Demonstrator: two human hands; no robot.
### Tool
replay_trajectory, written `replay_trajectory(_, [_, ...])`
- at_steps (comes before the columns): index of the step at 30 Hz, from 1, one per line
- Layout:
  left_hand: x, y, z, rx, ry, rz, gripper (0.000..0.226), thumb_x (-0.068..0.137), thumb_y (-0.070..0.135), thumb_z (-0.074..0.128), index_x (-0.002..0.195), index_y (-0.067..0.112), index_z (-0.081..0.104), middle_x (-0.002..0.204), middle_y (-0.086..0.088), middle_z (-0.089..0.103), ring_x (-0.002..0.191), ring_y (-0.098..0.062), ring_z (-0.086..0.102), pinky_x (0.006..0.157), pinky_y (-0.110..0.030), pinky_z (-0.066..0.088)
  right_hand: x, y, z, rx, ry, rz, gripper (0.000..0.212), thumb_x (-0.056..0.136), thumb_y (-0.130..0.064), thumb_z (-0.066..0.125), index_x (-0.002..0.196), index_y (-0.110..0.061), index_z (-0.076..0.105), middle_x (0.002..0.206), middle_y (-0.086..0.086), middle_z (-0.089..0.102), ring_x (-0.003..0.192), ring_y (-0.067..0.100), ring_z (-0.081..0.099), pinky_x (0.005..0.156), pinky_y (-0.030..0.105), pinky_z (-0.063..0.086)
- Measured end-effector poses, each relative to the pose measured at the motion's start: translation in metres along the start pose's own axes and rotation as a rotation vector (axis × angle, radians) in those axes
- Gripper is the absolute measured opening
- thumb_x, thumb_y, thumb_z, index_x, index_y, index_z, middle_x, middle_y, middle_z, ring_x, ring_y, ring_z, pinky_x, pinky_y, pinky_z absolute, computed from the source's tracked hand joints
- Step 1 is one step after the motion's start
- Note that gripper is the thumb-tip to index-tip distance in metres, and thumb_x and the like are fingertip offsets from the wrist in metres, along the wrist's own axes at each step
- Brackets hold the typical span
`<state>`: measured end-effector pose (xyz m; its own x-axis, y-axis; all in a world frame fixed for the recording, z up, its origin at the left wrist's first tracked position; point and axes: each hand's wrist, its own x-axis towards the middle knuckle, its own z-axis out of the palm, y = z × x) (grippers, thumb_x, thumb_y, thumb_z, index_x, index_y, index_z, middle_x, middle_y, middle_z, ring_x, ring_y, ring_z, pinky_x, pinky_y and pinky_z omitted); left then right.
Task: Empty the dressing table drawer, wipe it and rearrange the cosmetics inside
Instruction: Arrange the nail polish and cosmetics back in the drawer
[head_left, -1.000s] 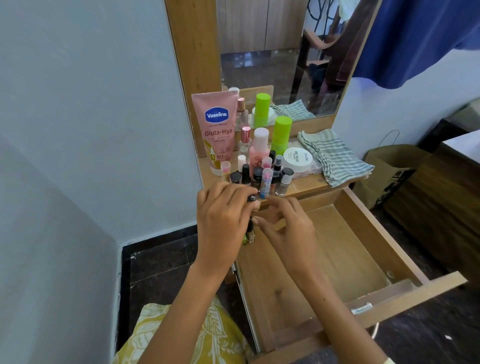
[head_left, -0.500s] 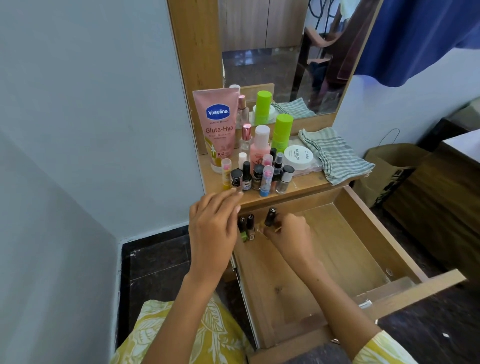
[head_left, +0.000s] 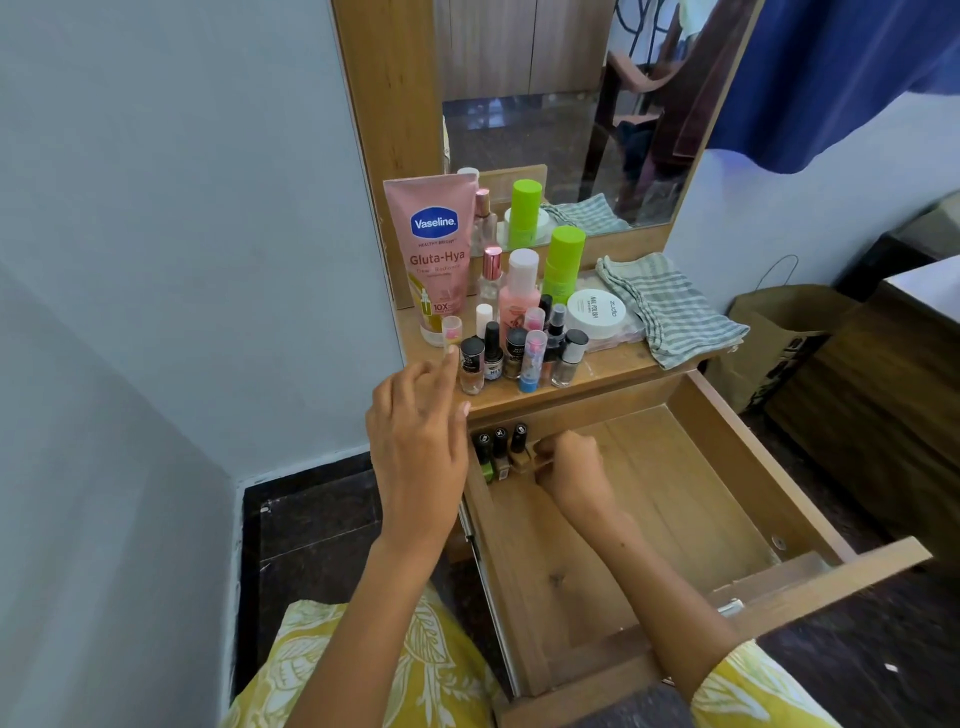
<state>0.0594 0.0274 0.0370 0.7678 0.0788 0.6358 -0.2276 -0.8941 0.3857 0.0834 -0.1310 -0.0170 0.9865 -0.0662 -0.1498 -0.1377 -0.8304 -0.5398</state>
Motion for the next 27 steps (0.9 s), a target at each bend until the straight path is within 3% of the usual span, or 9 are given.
replay_trajectory(3, [0.01,0.001,0.002,0.108,-0.02,0.026,0.053,0.084,0.021,0.067,0.135,0.019,0.051,0.108,-0.015,0.055,0.1,-0.023,0.038,0.075,-0.035,0.045,-0.011,0.003,-0.005,-0.042,0.071,0.016,0.028,0.082,-0.001,0.065,0.11,-0.007,0.066,0.104,0.008,0.069,0.092,0.023,0.066,0.081,0.036,0.055])
replay_trajectory(6, [0.017,0.002,0.004,0.105,0.002,0.019,0.044,0.082,0.028,0.071,0.124,0.019,0.061,0.104,-0.013,0.055,0.096,-0.022,0.038,0.072,-0.032,0.041,-0.016,0.007,-0.005,-0.018,0.074,-0.008,0.036,0.083,-0.01,0.069,0.118,-0.013,0.064,0.111,0.004,0.068,0.097,0.02,0.065,0.081,0.032,0.053])
replay_trajectory(11, [0.023,0.001,0.004,-0.006,0.081,0.018,0.03,0.077,0.028,0.076,0.102,0.014,0.067,0.104,-0.006,0.062,0.098,-0.018,0.042,0.076,-0.028,0.037,-0.002,0.006,0.005,0.062,-0.05,-0.027,0.04,0.078,-0.006,0.071,0.117,-0.014,0.066,0.111,0.004,0.068,0.1,0.018,0.063,0.086,0.027,0.052])
replay_trajectory(17, [0.021,0.004,0.005,-0.096,0.116,0.03,0.025,0.075,0.02,0.079,0.096,0.012,0.069,0.086,0.0,0.069,0.087,-0.016,0.054,0.074,-0.024,0.032,-0.001,0.008,0.008,0.082,-0.029,-0.028,0.037,0.08,-0.003,0.069,0.116,-0.013,0.065,0.11,0.005,0.068,0.1,0.018,0.064,0.087,0.028,0.053])
replay_trajectory(20, [0.013,0.008,0.001,-0.118,0.134,0.056,0.026,0.077,0.021,0.078,0.099,0.011,0.069,0.088,0.001,0.069,0.087,-0.017,0.058,0.077,-0.024,0.033,-0.014,0.002,-0.005,-0.032,0.052,-0.039,0.039,0.082,-0.017,0.07,0.12,-0.017,0.062,0.114,0.002,0.067,0.099,0.018,0.064,0.081,0.03,0.054])
replay_trajectory(23, [0.003,0.014,-0.004,-0.176,0.062,0.087,0.03,0.081,0.027,0.072,0.108,0.013,0.068,0.096,0.004,0.069,0.092,-0.014,0.058,0.082,-0.024,0.034,-0.033,-0.008,-0.023,0.039,0.218,-0.22,0.036,0.074,-0.038,0.077,0.106,-0.027,0.065,0.096,-0.012,0.066,0.083,0.004,0.062,0.069,0.025,0.053])
replay_trajectory(27, [-0.008,0.023,-0.004,-0.275,-0.076,0.136,0.029,0.084,0.031,0.068,0.108,0.015,0.069,0.103,0.007,0.069,0.101,-0.009,0.057,0.086,-0.022,0.035,-0.046,-0.012,-0.037,0.231,0.283,-0.412,0.032,0.07,-0.035,0.077,0.1,-0.03,0.065,0.088,-0.018,0.064,0.077,-0.002,0.059,0.062,0.021,0.051])
